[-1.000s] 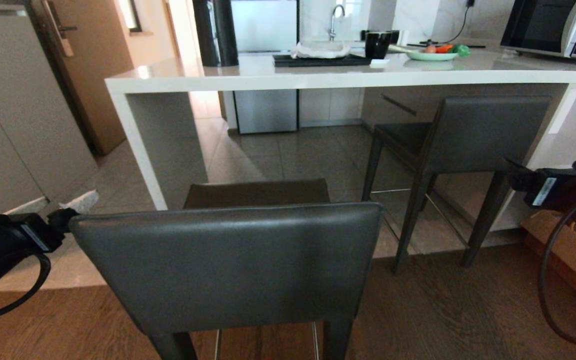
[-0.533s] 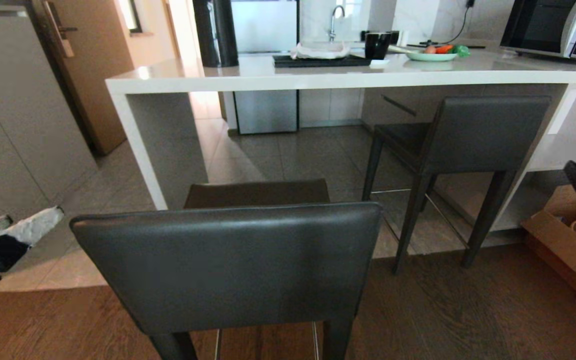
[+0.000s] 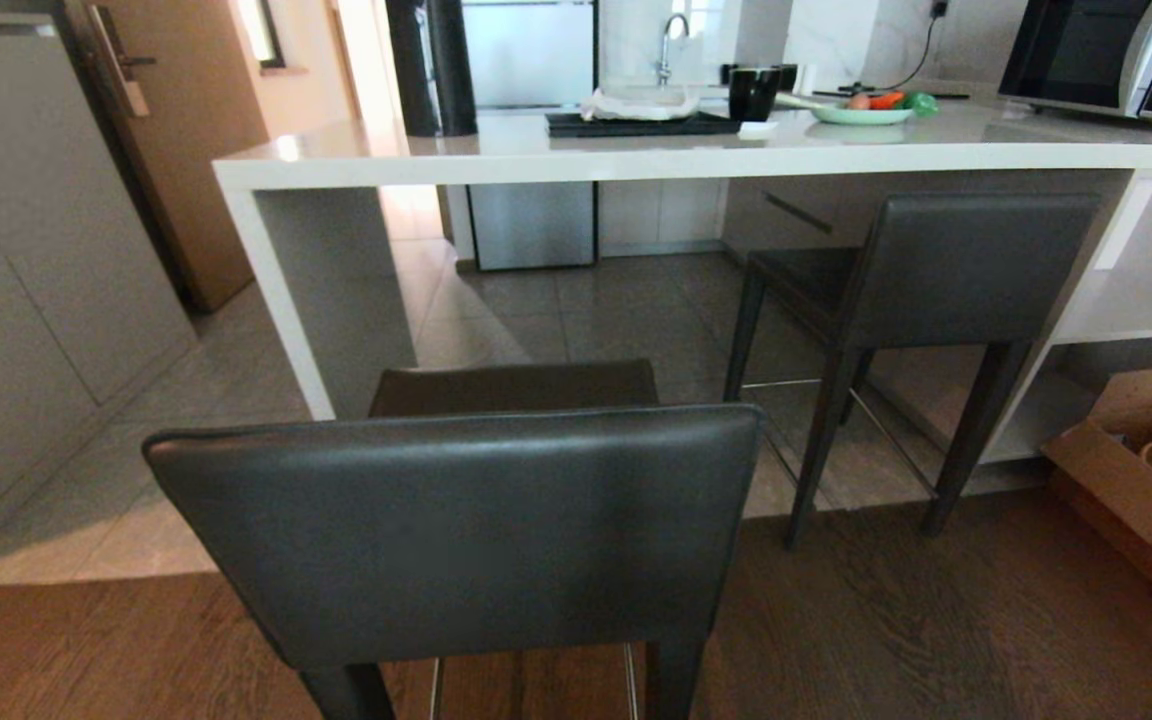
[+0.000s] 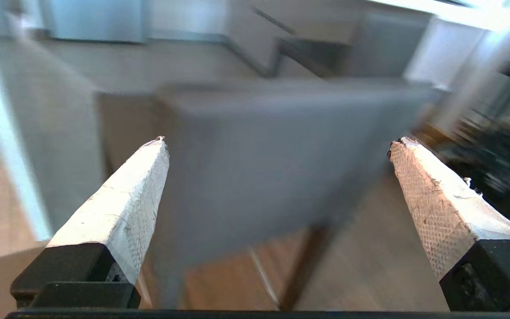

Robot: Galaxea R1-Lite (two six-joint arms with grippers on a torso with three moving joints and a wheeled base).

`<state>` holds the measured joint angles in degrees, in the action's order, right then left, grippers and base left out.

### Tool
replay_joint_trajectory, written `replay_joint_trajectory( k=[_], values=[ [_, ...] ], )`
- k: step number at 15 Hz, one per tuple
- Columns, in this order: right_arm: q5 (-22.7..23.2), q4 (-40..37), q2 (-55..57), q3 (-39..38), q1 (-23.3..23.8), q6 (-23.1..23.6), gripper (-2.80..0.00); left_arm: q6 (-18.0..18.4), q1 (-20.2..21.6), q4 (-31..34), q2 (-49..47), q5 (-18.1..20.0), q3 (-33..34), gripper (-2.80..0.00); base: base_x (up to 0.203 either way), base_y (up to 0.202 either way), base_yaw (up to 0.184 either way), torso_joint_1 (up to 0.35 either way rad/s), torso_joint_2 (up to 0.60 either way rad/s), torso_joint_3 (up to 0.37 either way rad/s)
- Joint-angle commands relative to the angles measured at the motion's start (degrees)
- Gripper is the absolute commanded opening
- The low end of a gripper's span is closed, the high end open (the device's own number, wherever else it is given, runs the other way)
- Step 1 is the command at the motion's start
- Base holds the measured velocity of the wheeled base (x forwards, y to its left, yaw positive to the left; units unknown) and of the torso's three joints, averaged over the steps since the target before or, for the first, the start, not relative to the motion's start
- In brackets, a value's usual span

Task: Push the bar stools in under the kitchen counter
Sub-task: Pull the gray chair out from under the dining table

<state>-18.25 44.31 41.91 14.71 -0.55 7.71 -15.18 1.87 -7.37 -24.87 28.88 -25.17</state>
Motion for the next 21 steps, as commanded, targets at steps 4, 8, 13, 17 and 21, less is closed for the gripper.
replay_joint_trajectory(
  k=[4, 8, 13, 17, 21],
  values=[
    [2.4, -4.6, -14.2, -7.4, 1.3, 1.1, 0.0, 3.6, -0.3, 6.1, 13.5, -1.3, 4.3, 0.0, 0.0, 0.0, 0.0, 0.0, 0.0, 0.0],
    [4.9, -21.1, -28.5, -9.2, 2.1, 2.1, 0.0, 13.0, -1.5, 12.1, 21.2, -8.2, 9.7, 0.0, 0.0, 0.0, 0.0, 0.0, 0.0, 0.0],
    [7.5, -28.3, -36.3, -14.7, 1.1, 3.7, 0.0, 15.7, -1.7, 15.6, 24.5, -16.9, 14.5, 0.0, 0.0, 0.0, 0.0, 0.0, 0.0, 0.0],
    [17.8, -39.8, -42.0, -14.8, 0.7, 4.0, 0.0, 17.7, -1.7, 7.2, 24.5, -19.6, 22.1, 0.0, 0.0, 0.0, 0.0, 0.0, 0.0, 0.0],
    [21.8, -45.1, -41.9, -14.7, 0.6, 2.4, 0.0, 17.1, -1.7, 3.5, 24.5, -20.7, 24.2, 0.0, 0.0, 0.0, 0.0, 0.0, 0.0, 0.0]
  ],
)
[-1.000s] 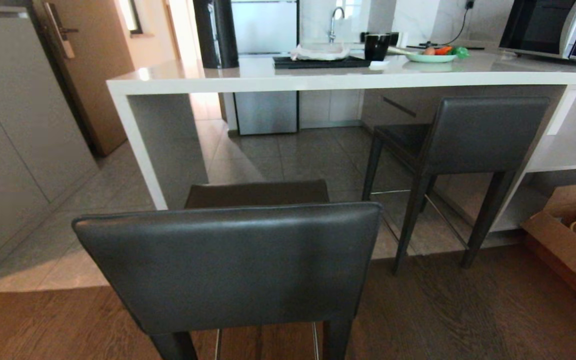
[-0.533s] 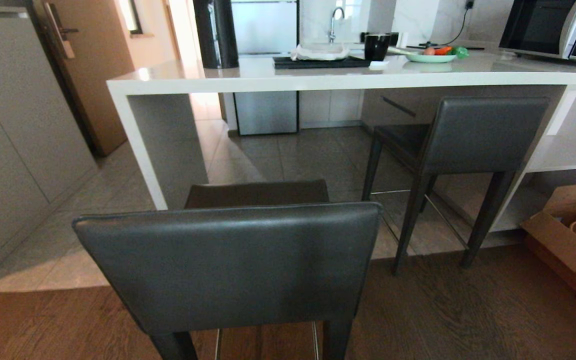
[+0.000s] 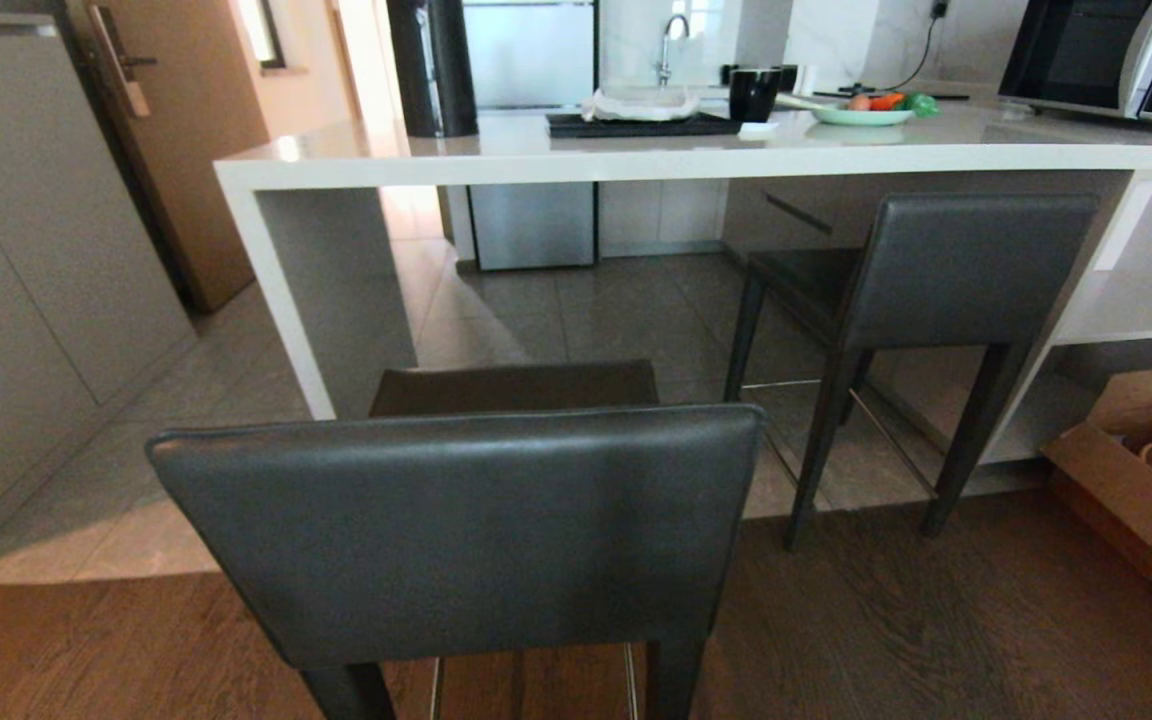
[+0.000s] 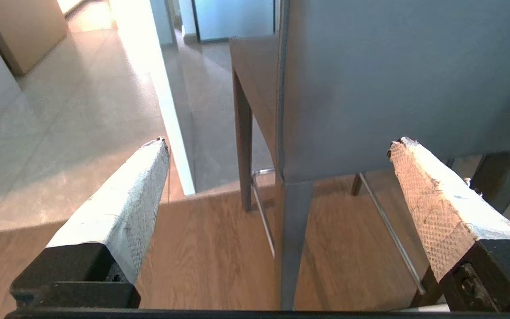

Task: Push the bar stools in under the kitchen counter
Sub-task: Pull the gray chair out from under the dining table

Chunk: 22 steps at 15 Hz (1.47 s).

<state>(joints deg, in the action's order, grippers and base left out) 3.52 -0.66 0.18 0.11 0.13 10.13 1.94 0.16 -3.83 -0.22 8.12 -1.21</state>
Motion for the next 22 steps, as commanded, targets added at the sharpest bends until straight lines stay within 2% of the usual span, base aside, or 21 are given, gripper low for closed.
replay_joint_trajectory(
  k=[1, 3, 5, 6, 7, 8, 16, 17, 19, 22],
  values=[
    [0.0, 0.0, -0.2, -0.1, 0.0, -0.9, 0.0, 0.5, 0.0, 0.0, -0.1, 0.1, 0.2, 0.0, 0.0, 0.0, 0.0, 0.0, 0.0, 0.0],
    [-0.1, -0.1, -0.2, -0.1, -0.1, -2.7, 0.0, 4.4, 0.0, 0.1, -0.1, -0.4, 0.3, 0.0, 0.0, 0.0, 0.0, 0.0, 0.0, 0.0],
    [-1.6, -0.1, -0.2, -0.1, -0.1, -3.4, 0.0, 6.1, 0.0, 2.8, -0.1, -4.8, 0.8, 0.0, 0.0, 0.0, 0.0, 0.0, 0.0, 0.0],
    [-1.6, -0.1, -0.2, -0.2, 0.0, -2.9, 0.0, 4.0, 0.0, 5.8, -0.1, -7.6, 0.7, 0.0, 0.0, 0.0, 0.0, 0.0, 0.0, 0.0],
    [-1.8, 0.0, -0.2, -0.2, 0.0, -2.5, 0.0, 1.8, -0.1, 5.7, -0.1, -8.2, 0.6, 0.0, 0.0, 0.0, 0.0, 0.0, 0.0, 0.0],
    [-1.9, 0.0, -0.2, -0.1, 0.0, -2.9, 0.0, 1.2, -0.1, 5.5, -0.1, -8.3, 0.7, 0.0, 0.0, 0.0, 0.0, 0.0, 0.0, 0.0],
    [-2.0, 0.0, -0.2, -0.1, 0.0, -3.7, 0.0, 0.5, -0.1, 5.5, -0.1, -8.2, 0.6, 0.0, 0.0, 0.0, 0.0, 0.0, 0.0, 0.0],
    [-1.7, -0.1, -0.2, -0.2, 0.0, -3.5, -2.8, 0.7, -0.1, 5.6, -0.1, -8.2, 0.6, -2.8, 0.0, 0.0, 0.0, 0.0, 0.0, 0.0],
    [-0.6, -0.1, -0.2, -0.1, 0.0, -1.0, -2.8, 0.8, -0.1, 5.6, -0.1, -8.2, 0.5, -2.8, 0.0, 0.0, 0.0, 0.0, 0.0, 0.0],
    [-0.9, -0.1, -0.2, -0.2, 0.0, -2.2, -2.8, 1.5, -0.2, 5.6, -0.1, -8.1, 0.6, -2.8, 0.0, 0.0, 0.0, 0.0, 0.0, 0.0]
  ],
)
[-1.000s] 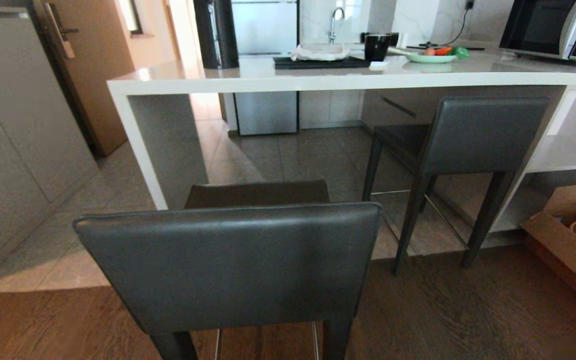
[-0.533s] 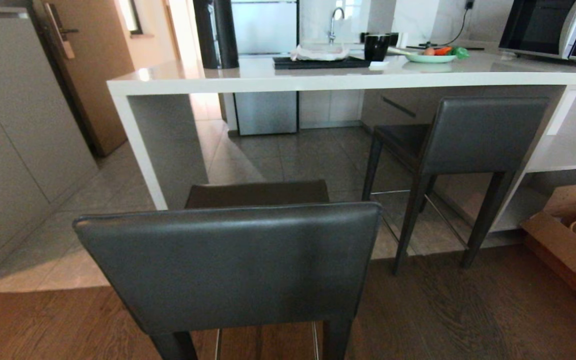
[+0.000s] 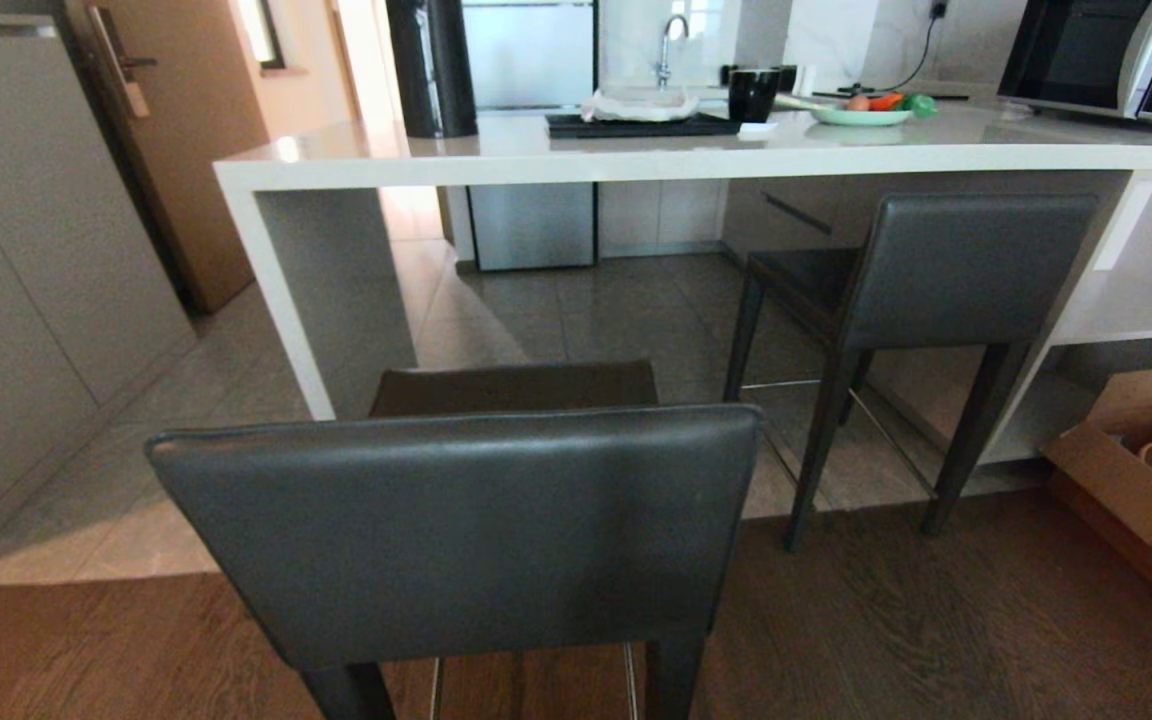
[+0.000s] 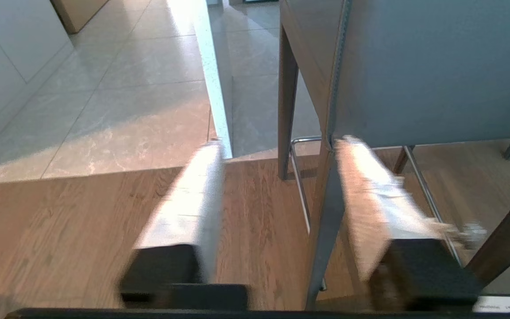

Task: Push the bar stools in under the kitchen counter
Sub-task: Pull the gray chair out from under the dining table

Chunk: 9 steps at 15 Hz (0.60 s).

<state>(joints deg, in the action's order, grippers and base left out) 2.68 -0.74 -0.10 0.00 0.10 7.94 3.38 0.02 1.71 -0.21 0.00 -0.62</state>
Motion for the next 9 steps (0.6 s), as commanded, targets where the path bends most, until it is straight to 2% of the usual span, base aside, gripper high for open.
replay_joint_trajectory(
  k=[1, 4, 7, 9],
  values=[
    [0.0, 0.0, 0.1, 0.0, 0.0, -0.3, -2.8, -0.1, 0.0, 0.0, -0.1, 0.0, 0.0, -2.8, 0.0, 0.0, 0.0, 0.0, 0.0, 0.0],
    [0.0, 0.0, 0.1, 0.0, 0.0, -0.6, -2.8, -0.2, 0.0, 0.0, -0.1, 0.1, 0.0, -2.8, 0.0, 0.0, 0.0, 0.0, 0.0, 0.0],
    [-1.5, 0.2, 0.1, 0.0, 0.0, -5.0, -2.8, -3.0, -0.1, -1.9, -0.1, -0.3, 0.6, -2.8, 0.0, 0.0, 0.0, 0.0, 0.0, 0.0],
    [-1.6, 0.3, 0.1, 0.0, 0.0, -5.6, -2.8, -3.0, -0.1, -1.9, -0.1, -0.3, 0.6, -2.8, 0.0, 0.0, 0.0, 0.0, 0.0, 0.0]
  ],
)
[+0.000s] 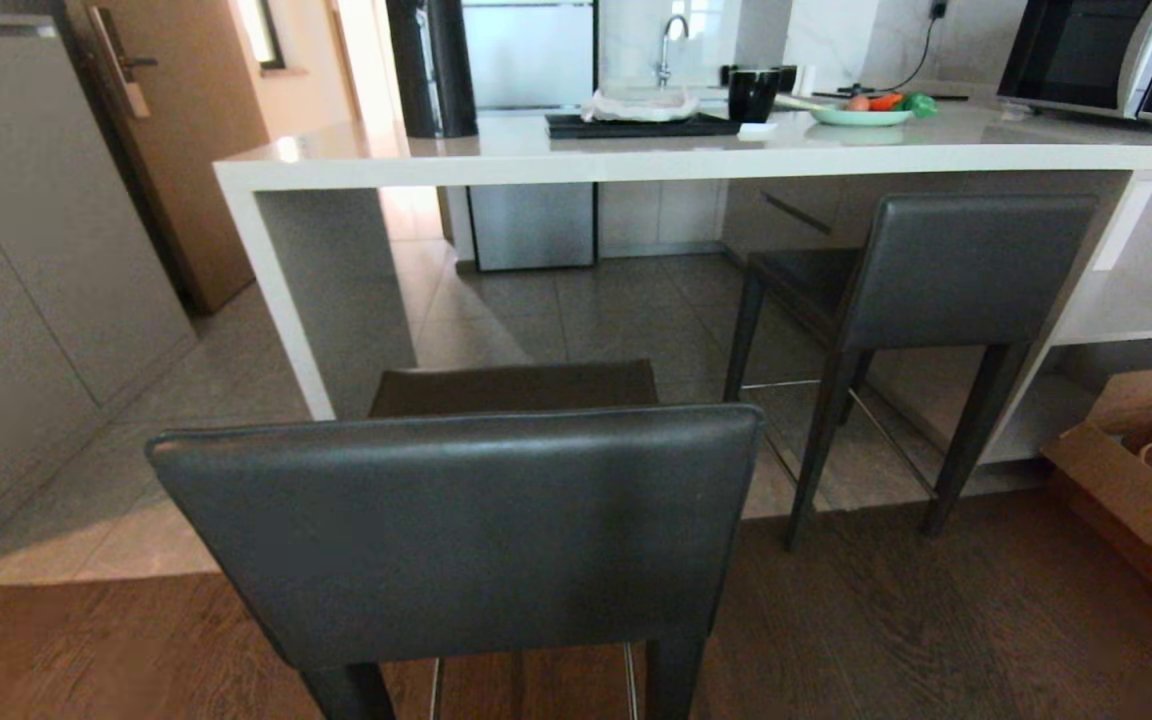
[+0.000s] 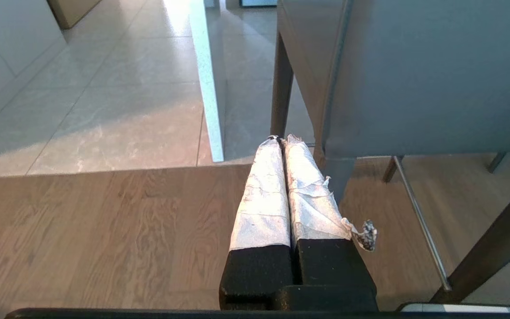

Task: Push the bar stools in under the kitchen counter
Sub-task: Pull the gray chair out from under the dining table

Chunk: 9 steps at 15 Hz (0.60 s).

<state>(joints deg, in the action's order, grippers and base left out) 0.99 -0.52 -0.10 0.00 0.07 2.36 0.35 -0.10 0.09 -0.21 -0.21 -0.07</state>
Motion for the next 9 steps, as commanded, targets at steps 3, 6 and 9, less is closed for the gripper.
replay_joint_trajectory(
  k=[3, 6, 9],
  values=[
    [-0.1, 0.1, 0.1, 0.0, 0.0, -0.3, -2.8, -0.1, 0.0, -0.3, -0.1, -0.1, 0.1, -2.8, 0.0, 0.0, 0.0, 0.0, 0.0, 0.0],
    [-0.2, 0.1, 0.1, 0.0, 0.0, -0.3, -2.8, 0.0, 0.0, -0.3, -0.1, -0.1, 0.1, -2.8, 0.0, 0.0, 0.0, 0.0, 0.0, 0.0],
    [-0.2, 0.1, 0.1, 0.0, 0.0, -0.4, -2.8, 0.0, 0.0, -0.3, -0.1, -0.1, 0.1, -2.8, 0.0, 0.0, 0.0, 0.0, 0.0, 0.0]
  ],
)
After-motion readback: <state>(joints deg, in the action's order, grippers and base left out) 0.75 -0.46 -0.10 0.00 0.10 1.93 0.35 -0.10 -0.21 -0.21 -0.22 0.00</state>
